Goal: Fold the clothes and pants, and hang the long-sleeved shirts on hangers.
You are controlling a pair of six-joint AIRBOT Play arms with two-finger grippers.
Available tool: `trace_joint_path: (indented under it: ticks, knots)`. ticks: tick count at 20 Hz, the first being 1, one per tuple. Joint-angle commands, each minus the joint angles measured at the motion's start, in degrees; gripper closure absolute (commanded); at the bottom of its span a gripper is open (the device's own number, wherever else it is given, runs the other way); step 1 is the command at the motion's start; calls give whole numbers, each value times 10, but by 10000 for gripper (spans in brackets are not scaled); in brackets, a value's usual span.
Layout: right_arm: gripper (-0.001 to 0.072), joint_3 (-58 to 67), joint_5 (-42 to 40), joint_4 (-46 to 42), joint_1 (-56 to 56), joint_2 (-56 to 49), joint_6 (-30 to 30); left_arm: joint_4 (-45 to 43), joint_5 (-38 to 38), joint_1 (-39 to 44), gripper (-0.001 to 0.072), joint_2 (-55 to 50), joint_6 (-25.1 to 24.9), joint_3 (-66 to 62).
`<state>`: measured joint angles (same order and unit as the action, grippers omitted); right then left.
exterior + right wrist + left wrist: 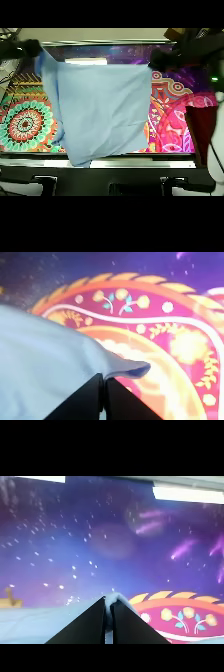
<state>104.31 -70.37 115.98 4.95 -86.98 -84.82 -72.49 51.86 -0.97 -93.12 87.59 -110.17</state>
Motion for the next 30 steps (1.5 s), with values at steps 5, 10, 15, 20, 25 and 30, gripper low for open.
trace_joint_path:
  ticks: [5, 10, 15, 20, 25, 30]
  knots:
    - [670, 1, 123, -41, 13, -231, 61, 69, -53, 54, 690, -238, 15, -63]
    - [563, 1, 156, -24, 12, -243, 92, 107, 19, 34, 649, -235, 15, -63]
    - [371, 1, 64, -22, -18, -151, -30, 121, 174, -56, 31, -155, -12, -63]
    - [284, -30, -105, 12, -138, -37, -150, 155, 317, -171, -5, -33, -43, 13]
    - [270, -353, -109, 54, -234, 103, -205, 158, 243, -275, -5, 202, -54, 367]
    - [172, -577, -85, 104, -236, 142, -249, 157, 198, -312, -5, 384, -54, 660]
